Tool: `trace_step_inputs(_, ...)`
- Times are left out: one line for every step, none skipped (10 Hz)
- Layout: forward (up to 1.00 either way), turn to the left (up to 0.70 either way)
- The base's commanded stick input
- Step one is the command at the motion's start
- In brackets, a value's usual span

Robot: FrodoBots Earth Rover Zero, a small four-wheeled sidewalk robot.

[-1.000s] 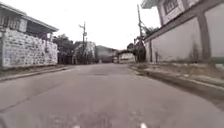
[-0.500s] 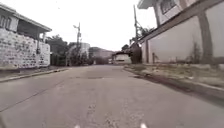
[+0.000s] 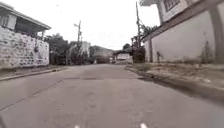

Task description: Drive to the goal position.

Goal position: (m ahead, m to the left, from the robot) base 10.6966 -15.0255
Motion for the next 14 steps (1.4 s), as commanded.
trace_step_inputs(1.0, 0.0)
trace_step_inputs(1.0, 0.0)
trace_step_inputs(1.0, 0.0)
trace_step_inputs(1.0, 0.0)
trace_step_inputs(1.0, 0.0)
trace_step_inputs(1.0, 0.0)
trace_step_inputs(1.0, 0.0)
trace_step_inputs(1.0, 0.0)
trace_step_inputs(1.0, 0.0)
trace_step_inputs(1.0, 0.0)
trace_step_inputs(1.0, 0.0)
trace_step_inputs(1.0, 0.0)
trace_step_inputs(1.0, 0.0)
trace_step_inputs(1.0, 0.0)
